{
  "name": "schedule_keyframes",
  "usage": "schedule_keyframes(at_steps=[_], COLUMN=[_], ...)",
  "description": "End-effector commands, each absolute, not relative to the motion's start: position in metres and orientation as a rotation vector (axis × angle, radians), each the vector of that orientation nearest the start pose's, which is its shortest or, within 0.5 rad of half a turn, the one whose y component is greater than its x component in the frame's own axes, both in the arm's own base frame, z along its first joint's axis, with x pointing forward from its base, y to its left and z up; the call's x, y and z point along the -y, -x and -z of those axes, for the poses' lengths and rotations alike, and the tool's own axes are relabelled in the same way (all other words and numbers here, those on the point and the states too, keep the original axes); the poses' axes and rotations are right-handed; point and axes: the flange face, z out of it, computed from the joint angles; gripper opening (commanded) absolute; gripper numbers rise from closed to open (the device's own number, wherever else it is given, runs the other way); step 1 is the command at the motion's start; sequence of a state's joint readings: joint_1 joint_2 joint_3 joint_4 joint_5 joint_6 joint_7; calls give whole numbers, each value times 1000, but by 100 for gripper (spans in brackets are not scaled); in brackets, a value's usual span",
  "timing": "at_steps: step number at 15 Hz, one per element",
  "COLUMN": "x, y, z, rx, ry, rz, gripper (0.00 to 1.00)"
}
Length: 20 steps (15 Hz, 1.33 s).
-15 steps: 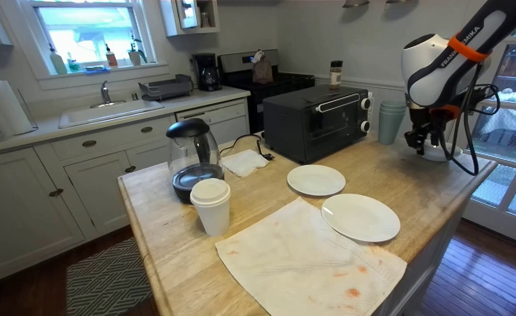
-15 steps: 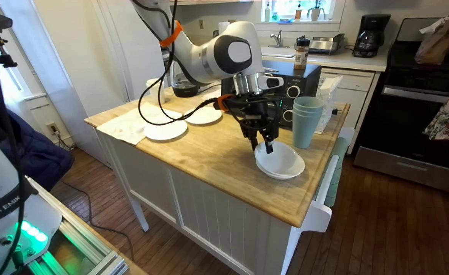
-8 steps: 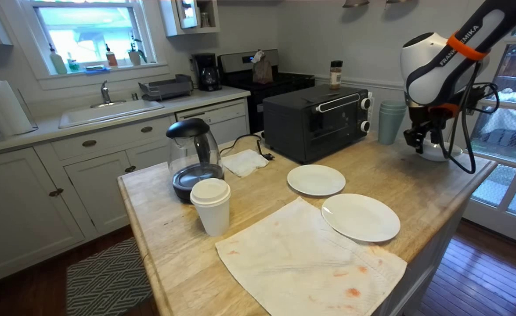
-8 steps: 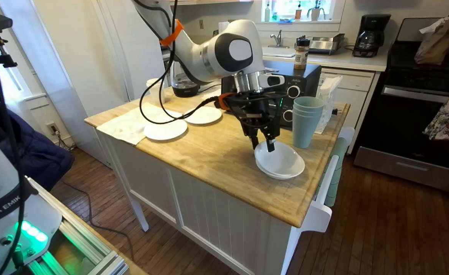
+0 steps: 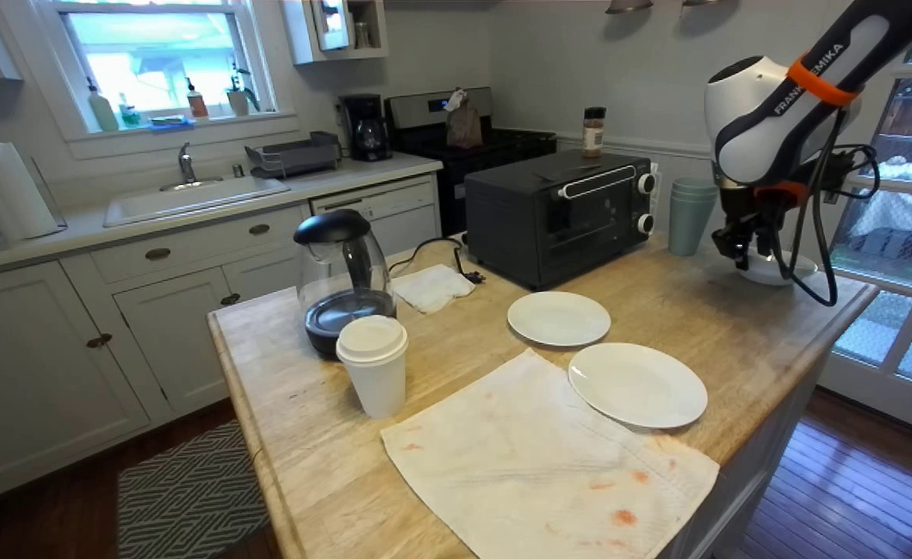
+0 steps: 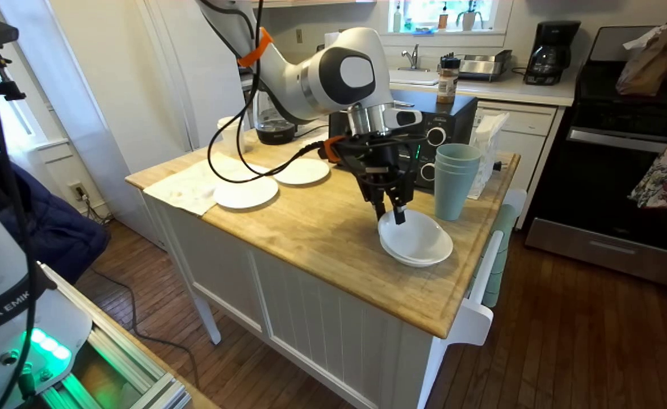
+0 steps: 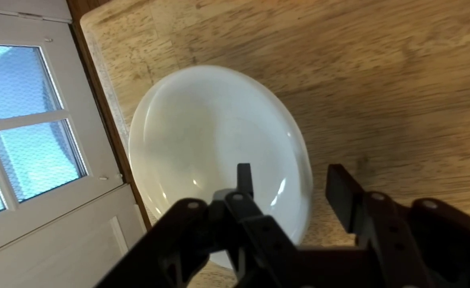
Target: Remove the white plate on the right stack of two plates and place the plate on the table
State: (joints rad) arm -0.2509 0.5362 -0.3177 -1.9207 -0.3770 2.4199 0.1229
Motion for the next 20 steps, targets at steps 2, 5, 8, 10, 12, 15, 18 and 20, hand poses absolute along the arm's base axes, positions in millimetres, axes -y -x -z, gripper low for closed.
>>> schedule_keyframes(at_steps=[2,5,8,10,12,15,18,20], x=[329,328,327,327,326,327,326,326], y=[-540,-541,-541,-541,-541,-542,-544,-545], z=[-222,-222,-221,-220,-219,-219,-220,-220], rx=[-662,-659,-658,-657,-657,-654,-651,-651], ry=[3467,3467,3466,3466,3466,3466,3466,3468], rz=[-236,-244,-252,-259,-266,-271,-269,-272], gripper=[43,42,37,34,30,24,20,16])
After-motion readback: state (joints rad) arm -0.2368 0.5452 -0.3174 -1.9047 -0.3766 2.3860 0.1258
